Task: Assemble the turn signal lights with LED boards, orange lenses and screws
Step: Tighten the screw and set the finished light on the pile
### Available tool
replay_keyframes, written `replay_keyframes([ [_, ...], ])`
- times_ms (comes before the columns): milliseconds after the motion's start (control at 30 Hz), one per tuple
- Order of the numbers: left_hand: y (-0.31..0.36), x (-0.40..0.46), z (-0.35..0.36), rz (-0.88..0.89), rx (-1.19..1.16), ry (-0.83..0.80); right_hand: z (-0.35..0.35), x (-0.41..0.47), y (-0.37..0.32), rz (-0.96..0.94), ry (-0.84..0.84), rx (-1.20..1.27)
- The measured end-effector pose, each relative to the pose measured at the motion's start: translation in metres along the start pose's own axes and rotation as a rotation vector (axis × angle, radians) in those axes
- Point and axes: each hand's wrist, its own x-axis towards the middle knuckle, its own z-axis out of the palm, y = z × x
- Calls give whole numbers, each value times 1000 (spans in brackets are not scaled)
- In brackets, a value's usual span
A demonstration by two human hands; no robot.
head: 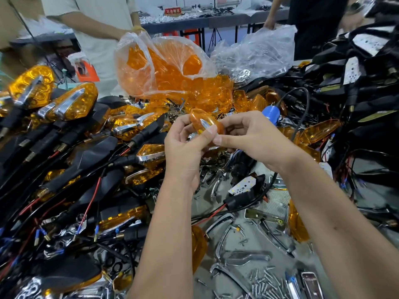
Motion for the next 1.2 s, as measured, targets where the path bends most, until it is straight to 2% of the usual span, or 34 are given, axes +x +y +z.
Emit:
replay_keyframes([
  [200, 0, 1, -1, 24, 22, 43, 6, 2, -1, -59, 73, -185],
  [533, 2, 2, 2, 60, 55, 95, 7, 3, 1, -45, 107, -192],
  [667, 3, 3, -1, 37, 83, 43, 4, 2, -1, -28, 78, -195],
  [833, 8, 3, -6, 49, 130, -15, -2, 0, -8, -115, 72, -233],
  [1033, 6, 1, -3, -20, 130, 6, 2, -2, -14, -130, 108, -241],
  [1200, 1, 3, 5, -100, 115, 17, 3, -1, -15, -99, 160, -432],
])
